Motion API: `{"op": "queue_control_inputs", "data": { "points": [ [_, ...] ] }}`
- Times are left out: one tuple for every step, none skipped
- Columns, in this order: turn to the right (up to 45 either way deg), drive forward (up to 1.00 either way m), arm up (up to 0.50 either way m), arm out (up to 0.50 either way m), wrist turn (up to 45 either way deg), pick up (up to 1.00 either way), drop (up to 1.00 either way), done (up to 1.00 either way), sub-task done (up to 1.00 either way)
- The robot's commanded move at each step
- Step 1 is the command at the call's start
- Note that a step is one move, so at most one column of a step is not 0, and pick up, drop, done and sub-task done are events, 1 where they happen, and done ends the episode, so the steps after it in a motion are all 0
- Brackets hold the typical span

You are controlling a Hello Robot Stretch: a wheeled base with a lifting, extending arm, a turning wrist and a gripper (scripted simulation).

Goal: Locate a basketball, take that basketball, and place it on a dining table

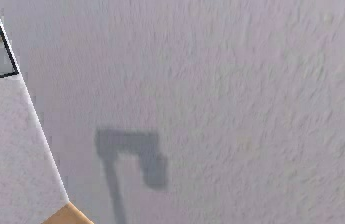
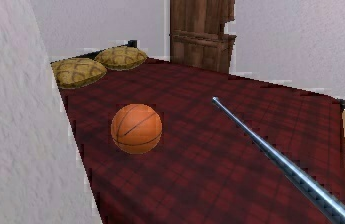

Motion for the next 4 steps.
{"op": "queue_control_inputs", "data": {
  "points": [
    [0.0,0.0,0.38,0.0,0.0,0.0,0.0,0.0,0.0],
    [0.0,0.0,0.0,0.4,0.0,0.0,0.0,0.0,0.0],
    [0.0,0.0,0.0,0.0,45.0,0.0,0.0,0.0,0.0],
    [0.0,0.0,0.0,0.0,45.0,0.0,0.0,0.0,0.0]
  ]
}}
